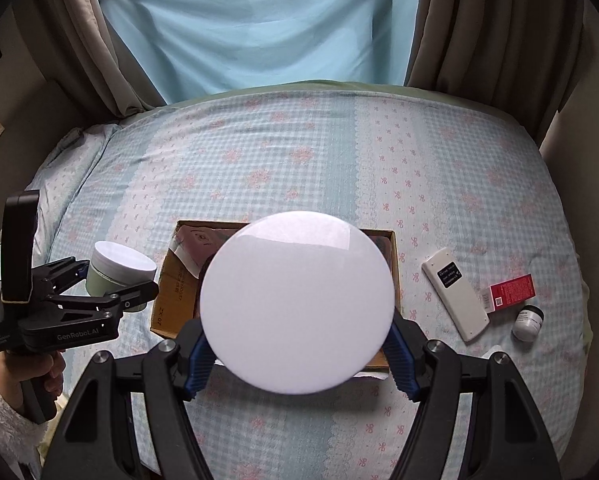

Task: Organize rigid objects
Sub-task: 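Carry both jars into the cardboard box and release them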

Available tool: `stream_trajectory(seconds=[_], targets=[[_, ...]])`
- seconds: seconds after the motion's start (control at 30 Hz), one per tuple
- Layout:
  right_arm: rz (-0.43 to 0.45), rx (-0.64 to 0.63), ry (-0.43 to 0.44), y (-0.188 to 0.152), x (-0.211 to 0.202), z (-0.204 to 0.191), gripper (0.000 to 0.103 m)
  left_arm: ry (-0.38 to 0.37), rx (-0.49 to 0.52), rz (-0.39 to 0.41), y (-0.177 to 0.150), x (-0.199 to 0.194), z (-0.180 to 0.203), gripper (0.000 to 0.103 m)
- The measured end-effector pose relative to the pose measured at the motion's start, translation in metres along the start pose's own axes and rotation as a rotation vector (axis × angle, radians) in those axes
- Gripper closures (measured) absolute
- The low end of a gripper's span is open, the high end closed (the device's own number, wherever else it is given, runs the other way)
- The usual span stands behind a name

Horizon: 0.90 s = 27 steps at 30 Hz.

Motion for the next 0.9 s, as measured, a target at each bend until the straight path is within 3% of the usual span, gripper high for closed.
stream_trajectory(seconds=[0.3, 0.6, 0.67, 0.7, 0.77, 0.83, 0.9], targets=[[-0.090, 0.082, -0.045, -0.017, 0.090, 0.036, 0.035, 0.016, 0.093, -0.075, -0.012, 0.069, 0.013, 0.034], [-0.086, 0.073, -0.071, -0.015, 0.115, 0.052, 0.036, 0.038, 0.108, -0.100, -0.012, 0.095, 0.021, 0.033], [-0.088, 0.095, -0.093, -0.015, 0.113, 0.058, 0.036, 0.039, 0.089, -0.091, -0.009, 0.093, 0.021, 0.023], [-0.083, 0.111, -0.093, -0.016, 0.110, 0.061, 0.036, 0.049, 0.082, -0.083, -0.006, 0.090, 0.020, 0.000], [-0.081, 0.141, -0.098, -0.020, 0.104, 0.067, 0.034, 0.054, 0.078, -0.056, -0.001, 0.081, 0.021, 0.000], [-0.082, 0.155, -0.109, -0.024, 0.101, 0.070, 0.021, 0.044, 0.081, -0.058, 0.002, 0.076, 0.023, 0.000], [-0.073, 0.169, -0.112, -0.025, 0.097, 0.073, 0.016, 0.047, 0.086, -0.062, 0.003, 0.075, 0.024, 0.000]])
Point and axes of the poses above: each gripper's, at about its wrist camera, not at the fingertips, and x roughly the way its jaws point, z to its right, y to its top, the point moved 7 cm from there along x, roughly the way its jaws point, and after that the axes turned 11 degrees about y, right-handed, at the moved point
